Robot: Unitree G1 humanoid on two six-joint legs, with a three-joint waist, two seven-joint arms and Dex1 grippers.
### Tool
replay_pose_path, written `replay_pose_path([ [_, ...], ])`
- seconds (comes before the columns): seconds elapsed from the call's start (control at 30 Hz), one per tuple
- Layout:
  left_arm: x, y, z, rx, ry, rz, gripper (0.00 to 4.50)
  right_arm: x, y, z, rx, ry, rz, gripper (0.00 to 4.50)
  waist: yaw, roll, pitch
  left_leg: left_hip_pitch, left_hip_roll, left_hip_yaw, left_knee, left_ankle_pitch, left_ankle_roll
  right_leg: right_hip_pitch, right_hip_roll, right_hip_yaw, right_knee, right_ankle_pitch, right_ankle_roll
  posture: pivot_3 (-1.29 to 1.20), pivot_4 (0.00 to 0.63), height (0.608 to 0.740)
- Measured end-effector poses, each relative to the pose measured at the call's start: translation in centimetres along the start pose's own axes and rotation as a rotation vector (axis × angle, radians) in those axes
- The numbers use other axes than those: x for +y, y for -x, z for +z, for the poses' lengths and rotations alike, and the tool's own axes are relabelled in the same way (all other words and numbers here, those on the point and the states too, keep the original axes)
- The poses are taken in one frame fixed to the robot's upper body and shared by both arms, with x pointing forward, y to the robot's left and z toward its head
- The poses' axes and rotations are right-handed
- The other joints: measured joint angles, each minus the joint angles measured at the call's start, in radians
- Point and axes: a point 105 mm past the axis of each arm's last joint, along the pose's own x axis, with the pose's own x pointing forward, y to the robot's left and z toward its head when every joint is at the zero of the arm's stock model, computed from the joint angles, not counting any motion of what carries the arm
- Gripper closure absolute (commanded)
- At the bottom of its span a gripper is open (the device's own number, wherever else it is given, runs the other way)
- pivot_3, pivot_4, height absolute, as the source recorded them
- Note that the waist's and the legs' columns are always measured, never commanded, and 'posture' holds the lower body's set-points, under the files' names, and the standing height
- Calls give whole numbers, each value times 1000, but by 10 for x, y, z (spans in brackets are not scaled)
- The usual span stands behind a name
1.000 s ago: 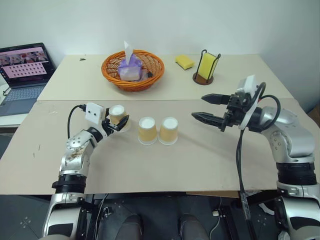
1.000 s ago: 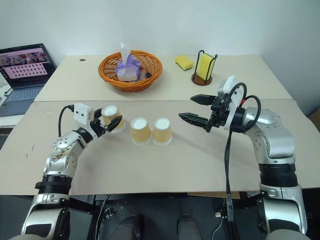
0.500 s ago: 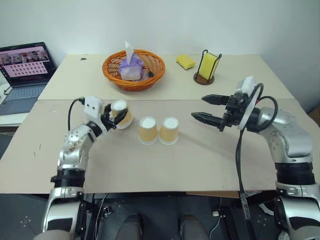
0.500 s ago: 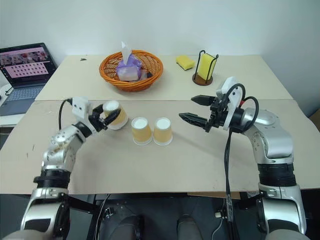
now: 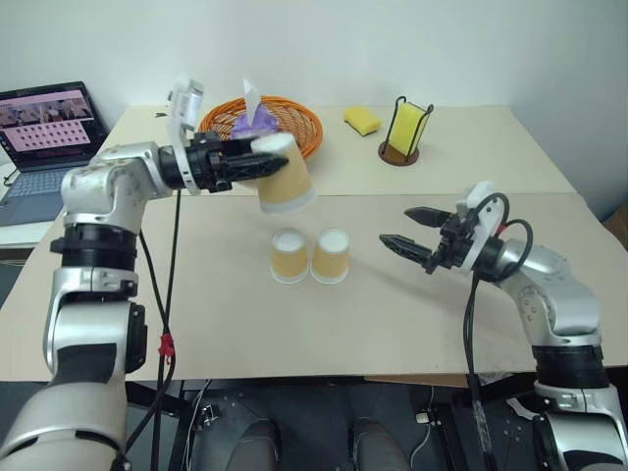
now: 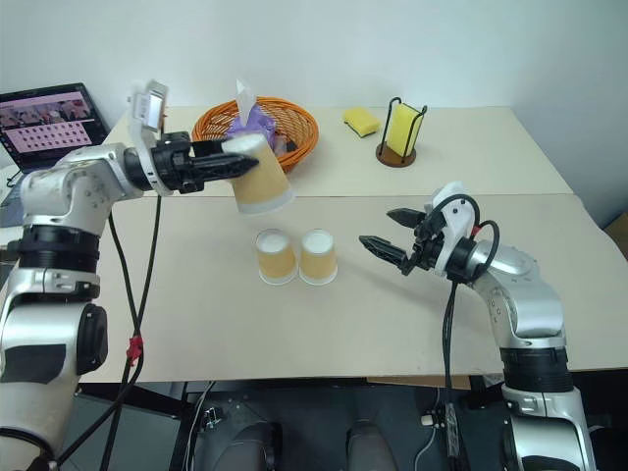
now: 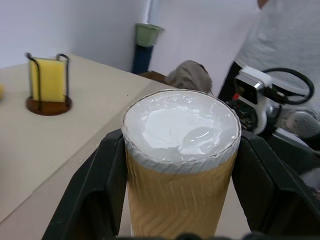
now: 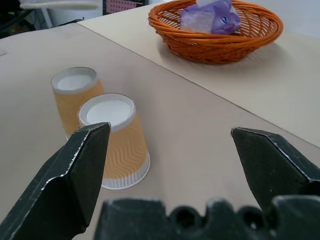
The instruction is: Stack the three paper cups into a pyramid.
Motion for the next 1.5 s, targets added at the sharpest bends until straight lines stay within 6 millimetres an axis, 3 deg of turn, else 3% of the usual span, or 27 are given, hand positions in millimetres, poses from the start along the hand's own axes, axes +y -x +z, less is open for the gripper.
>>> replay_pose_path([
  [0.17,7,-17,-12,54,-1,-47,2010,0,9,0,-19,4,-57,0,3,0,0,-1,0,0,0,0,0,0,0,0,-1,0,0,0,150,740],
  [0.5,-1,-40,-24,95,22,-174,2010,2,20,-5,-17,6,-125,0,0,-1,0,-2,0,0,1,0,0,-1,0,0,0,0,0,0,150,740],
  [1.5,5,-41,-42,174,-6,-149,2010,6,26,-1,-48,-28,-130,0,1,-1,0,-2,0,0,2,0,0,-1,0,0,1,0,1,0,150,740],
])
